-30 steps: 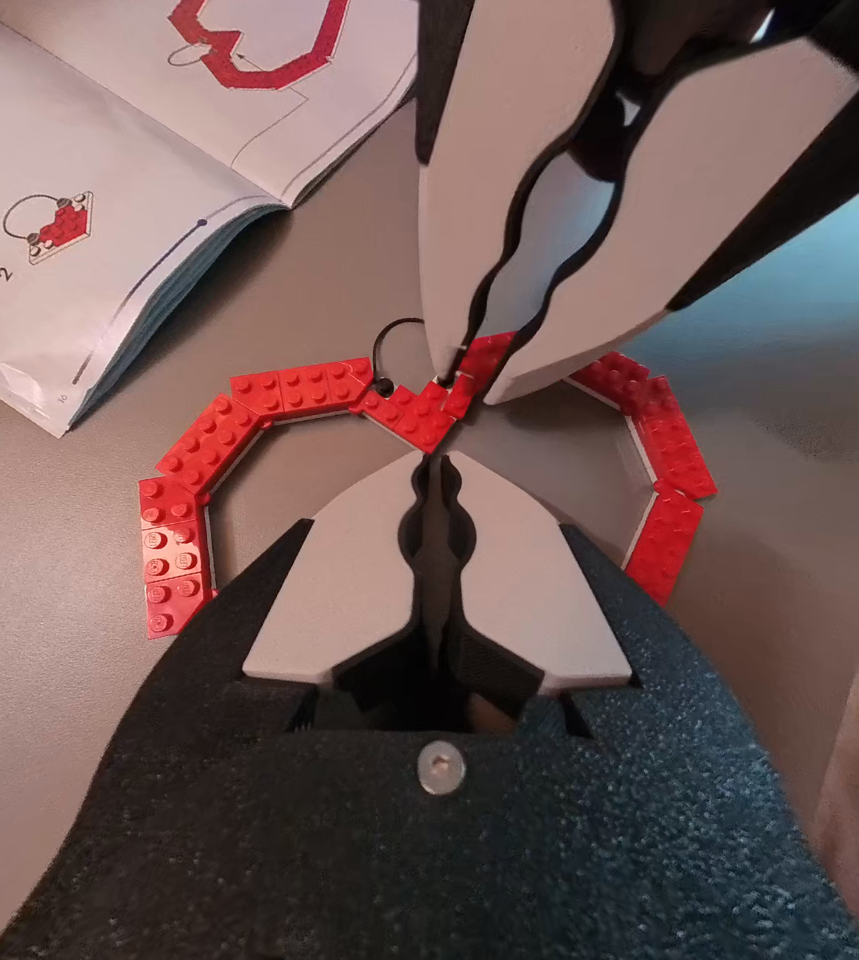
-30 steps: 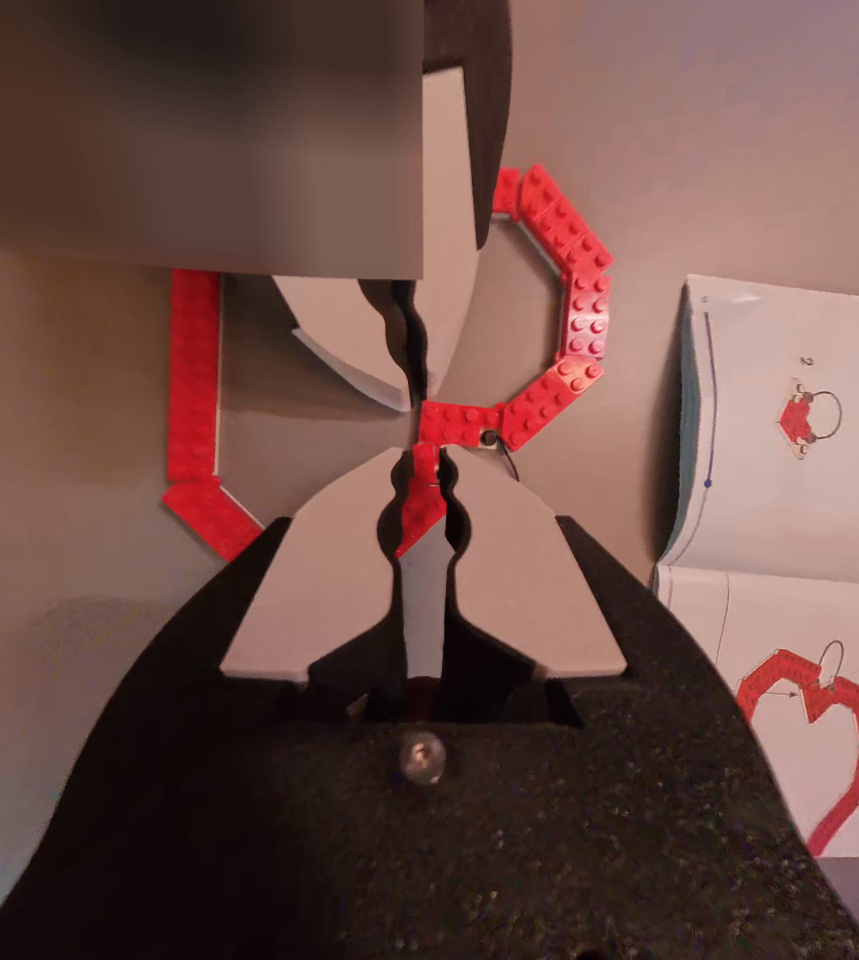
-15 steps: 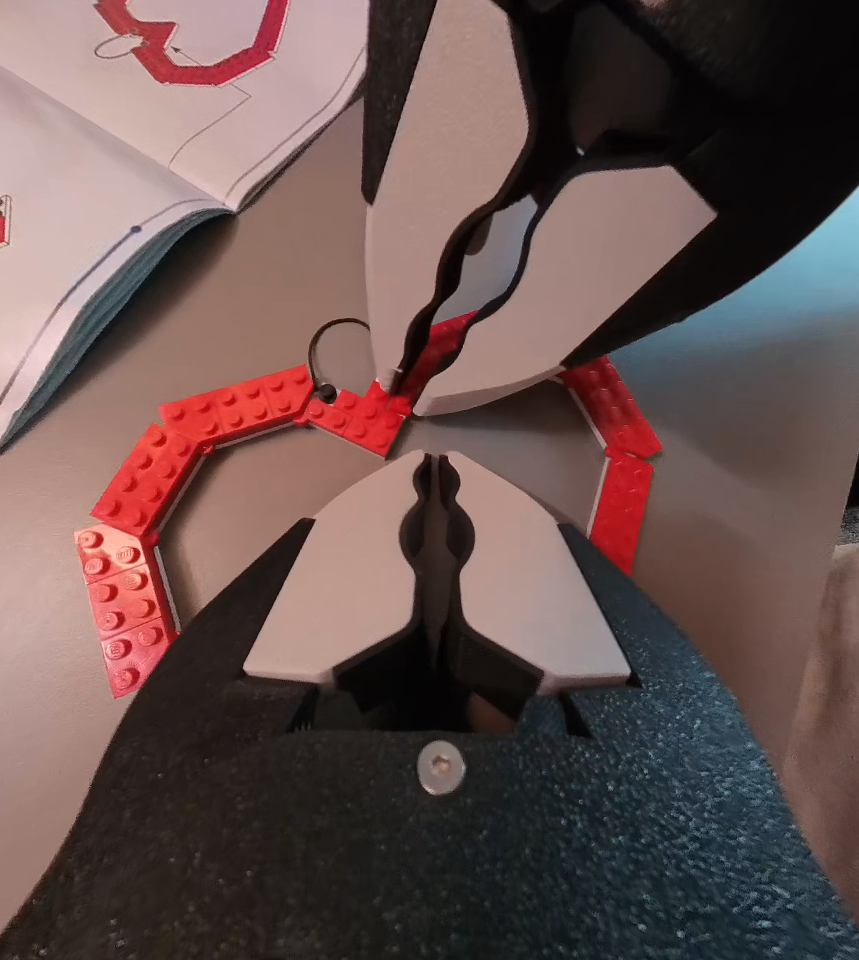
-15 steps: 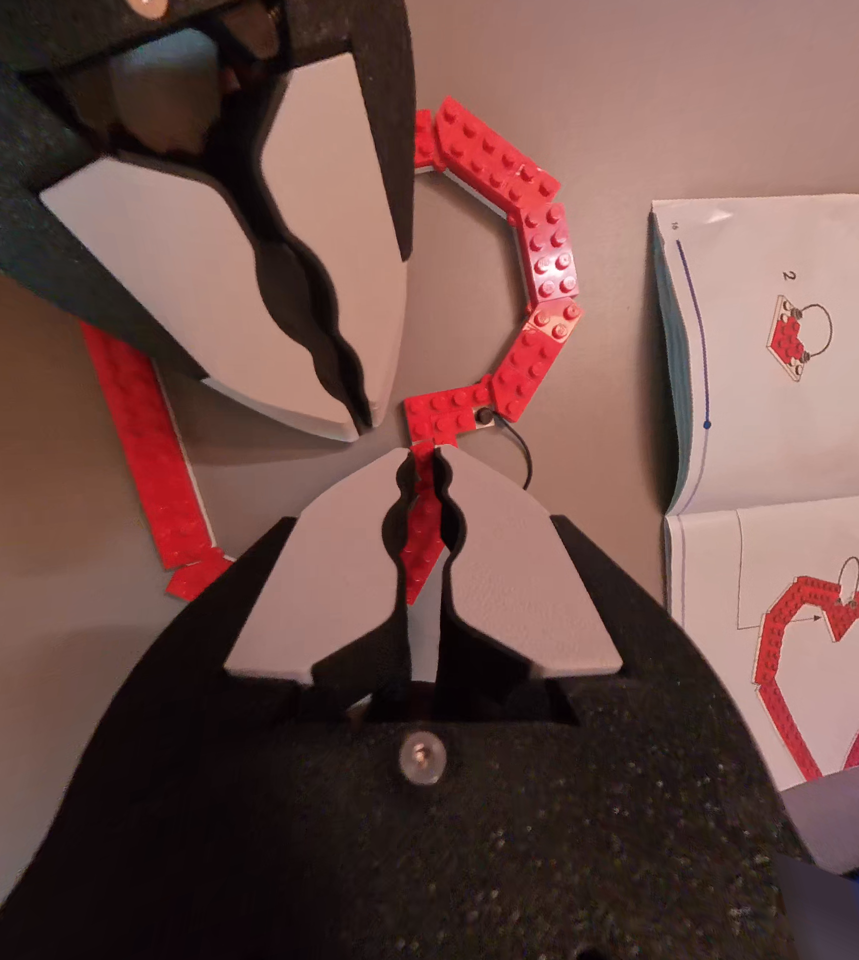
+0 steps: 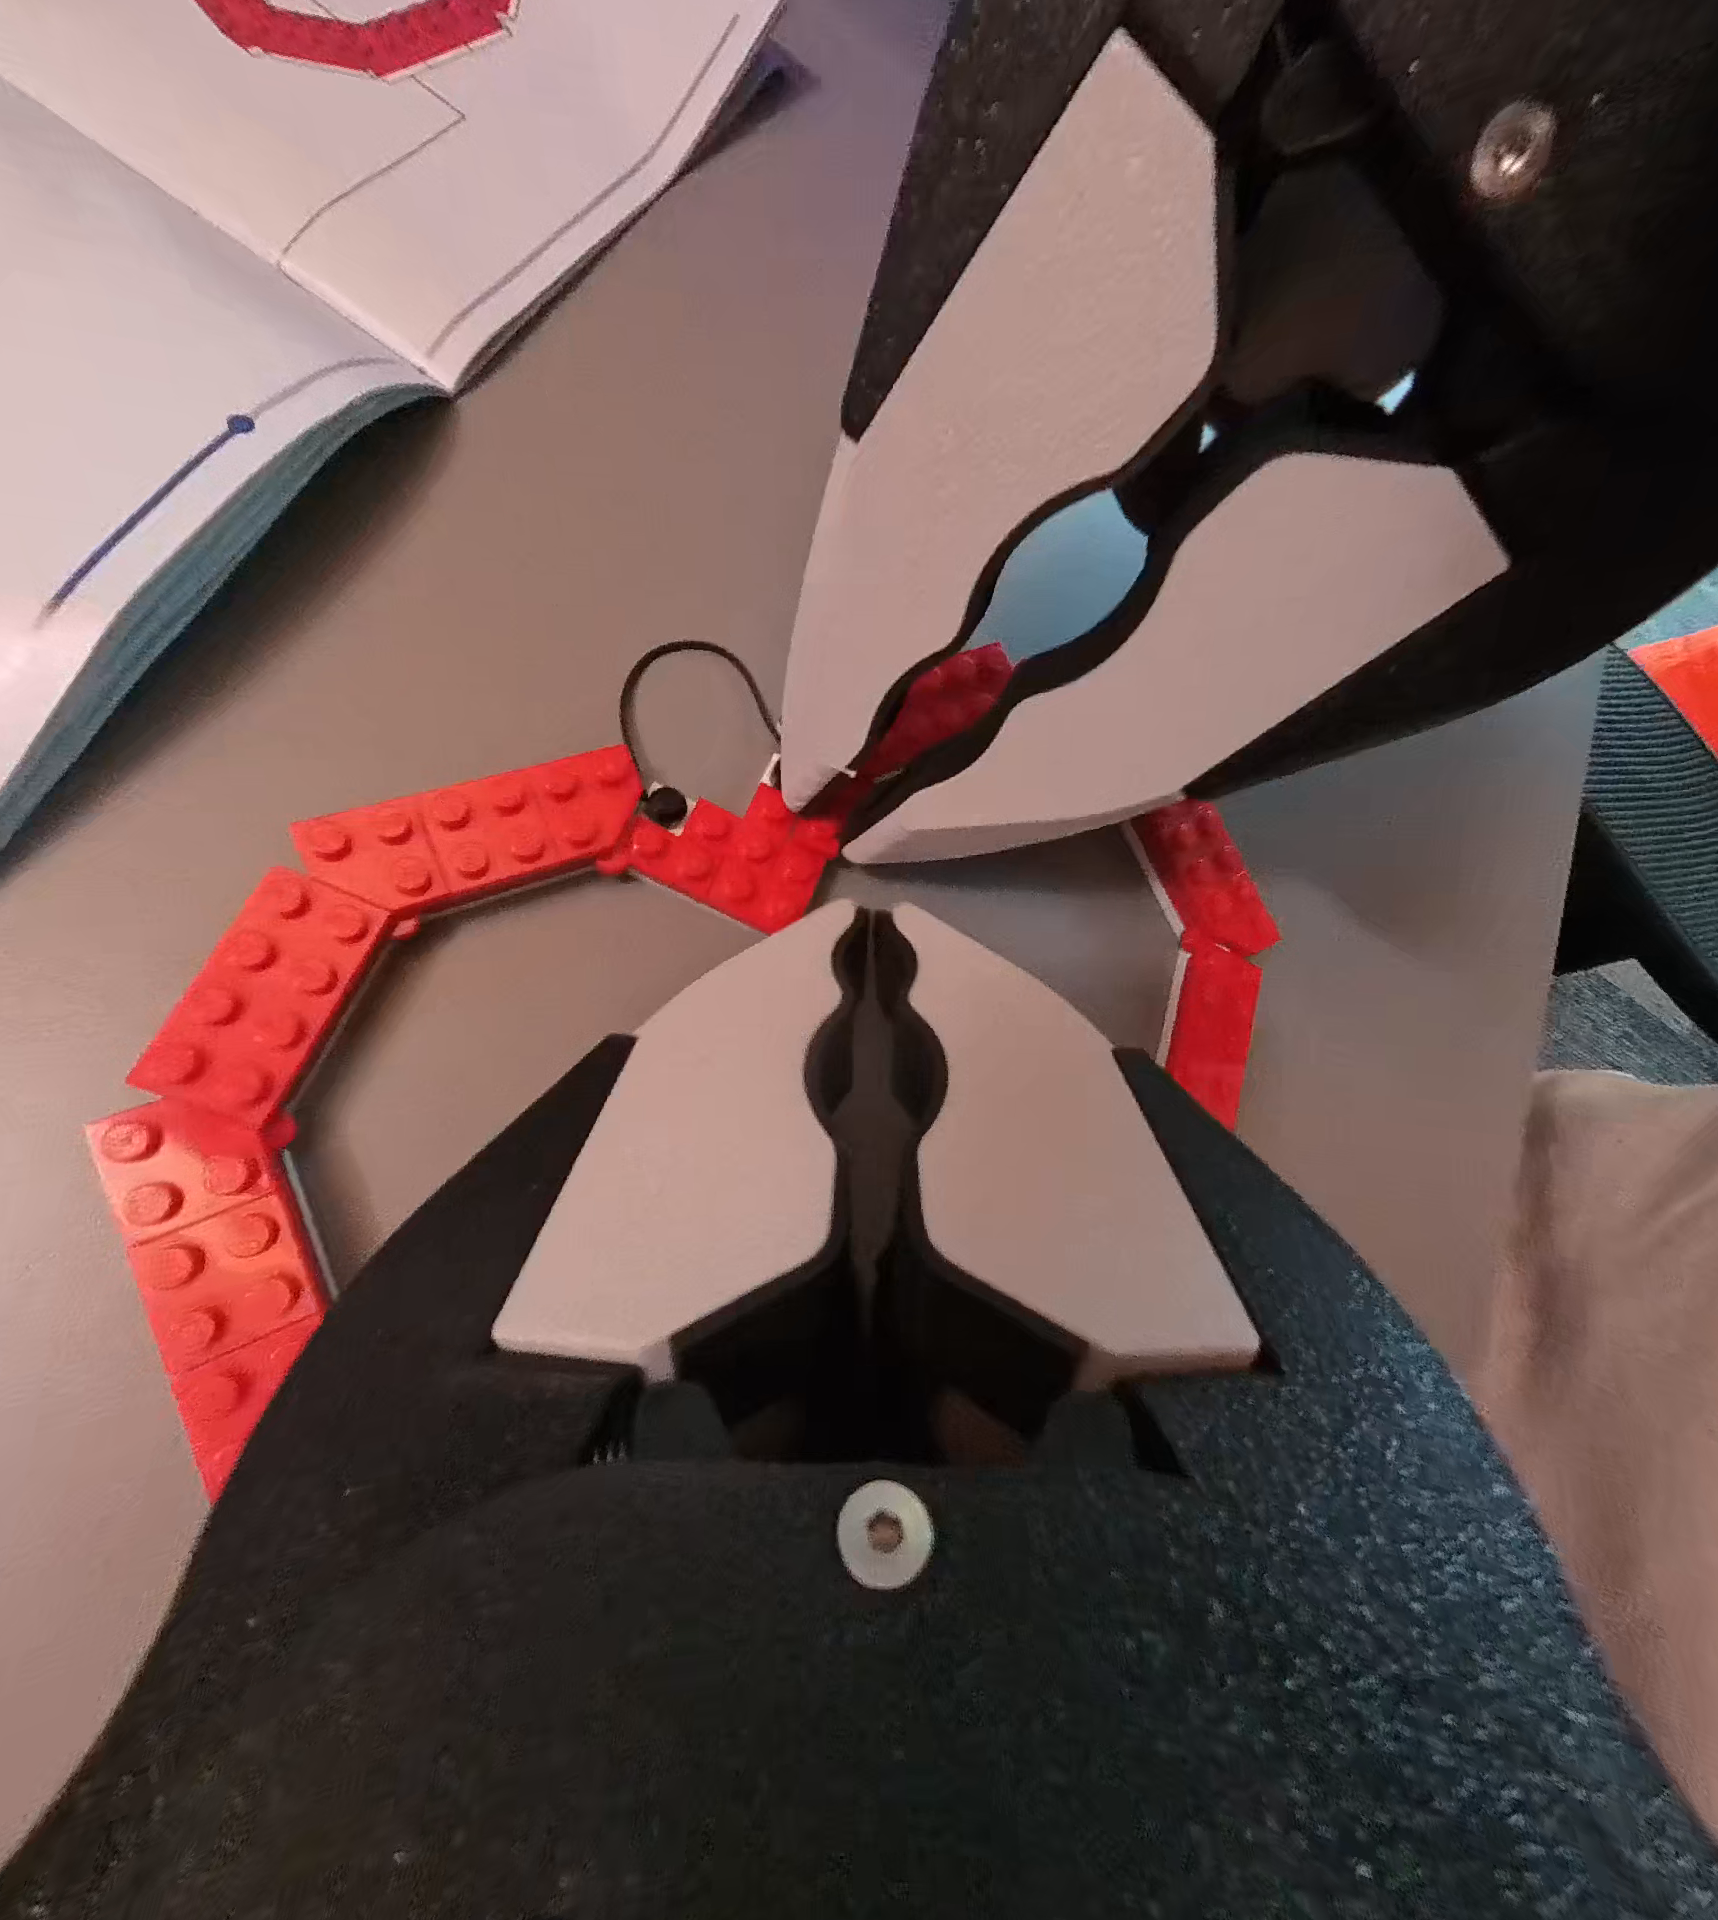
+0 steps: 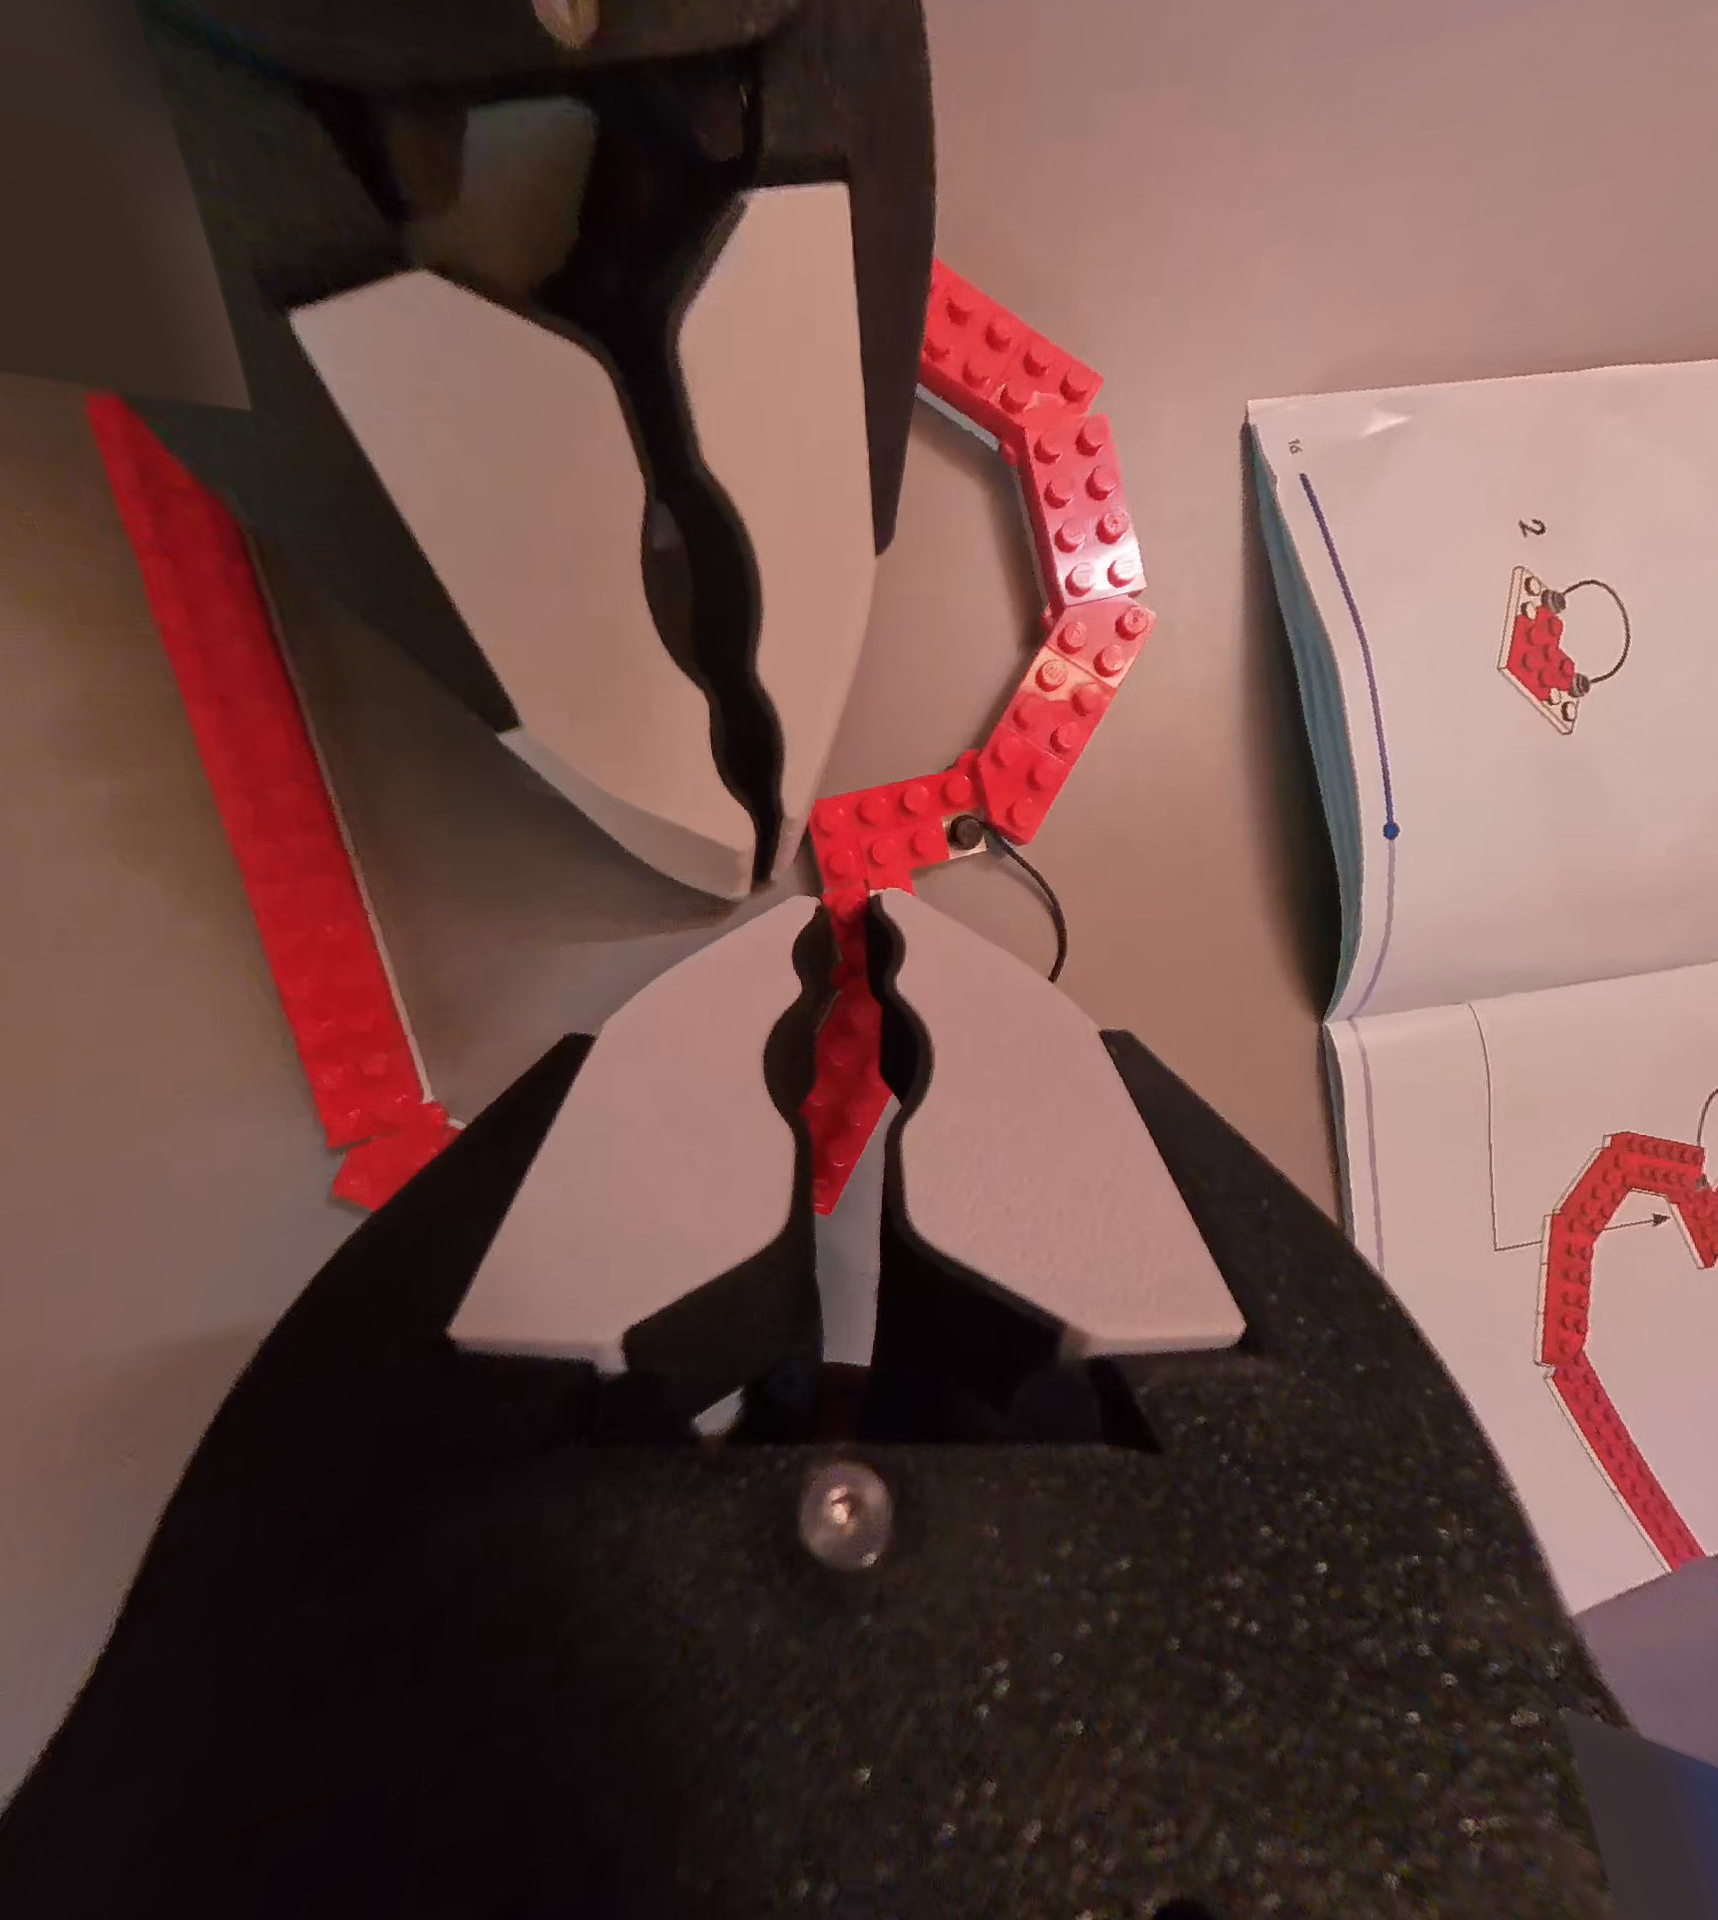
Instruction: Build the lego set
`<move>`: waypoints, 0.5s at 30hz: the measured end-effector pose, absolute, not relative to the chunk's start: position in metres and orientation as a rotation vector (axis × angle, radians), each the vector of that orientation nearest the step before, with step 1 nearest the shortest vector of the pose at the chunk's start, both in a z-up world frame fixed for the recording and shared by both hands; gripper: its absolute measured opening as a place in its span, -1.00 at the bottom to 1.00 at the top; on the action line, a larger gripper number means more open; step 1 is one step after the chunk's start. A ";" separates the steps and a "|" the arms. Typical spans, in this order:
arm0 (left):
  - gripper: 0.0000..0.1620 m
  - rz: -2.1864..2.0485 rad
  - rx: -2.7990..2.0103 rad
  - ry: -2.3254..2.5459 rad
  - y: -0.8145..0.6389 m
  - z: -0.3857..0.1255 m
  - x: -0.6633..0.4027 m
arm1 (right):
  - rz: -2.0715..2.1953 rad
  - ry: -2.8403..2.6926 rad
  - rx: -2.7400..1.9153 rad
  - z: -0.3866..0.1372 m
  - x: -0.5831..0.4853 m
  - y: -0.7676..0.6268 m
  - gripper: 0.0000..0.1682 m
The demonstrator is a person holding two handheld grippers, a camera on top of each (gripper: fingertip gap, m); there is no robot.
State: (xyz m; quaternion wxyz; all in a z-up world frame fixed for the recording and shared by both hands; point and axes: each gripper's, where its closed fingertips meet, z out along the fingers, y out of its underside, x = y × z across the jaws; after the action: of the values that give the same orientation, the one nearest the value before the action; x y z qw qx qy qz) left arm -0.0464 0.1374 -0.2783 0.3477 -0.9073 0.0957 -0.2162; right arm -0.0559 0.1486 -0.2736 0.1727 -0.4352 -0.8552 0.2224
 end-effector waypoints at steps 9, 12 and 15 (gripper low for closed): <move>-1.00 -0.355 -2.335 0.185 0.139 -0.279 -0.073 | 0.648 -2.390 -1.270 -0.274 -0.058 0.149 -0.92; -1.00 -0.318 -2.347 0.227 0.142 -0.279 -0.072 | 0.640 -2.375 -1.292 -0.274 -0.058 0.152 -0.92; -1.00 -0.391 -2.330 0.212 0.142 -0.279 -0.064 | 0.625 -2.341 -1.334 -0.274 -0.059 0.156 -0.92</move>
State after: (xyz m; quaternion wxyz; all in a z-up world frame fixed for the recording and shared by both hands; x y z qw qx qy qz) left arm -0.0643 0.1418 -0.2791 0.3754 -0.9104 0.0828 -0.1527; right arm -0.0594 0.1557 -0.2739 0.1868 -0.4737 -0.8315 0.2220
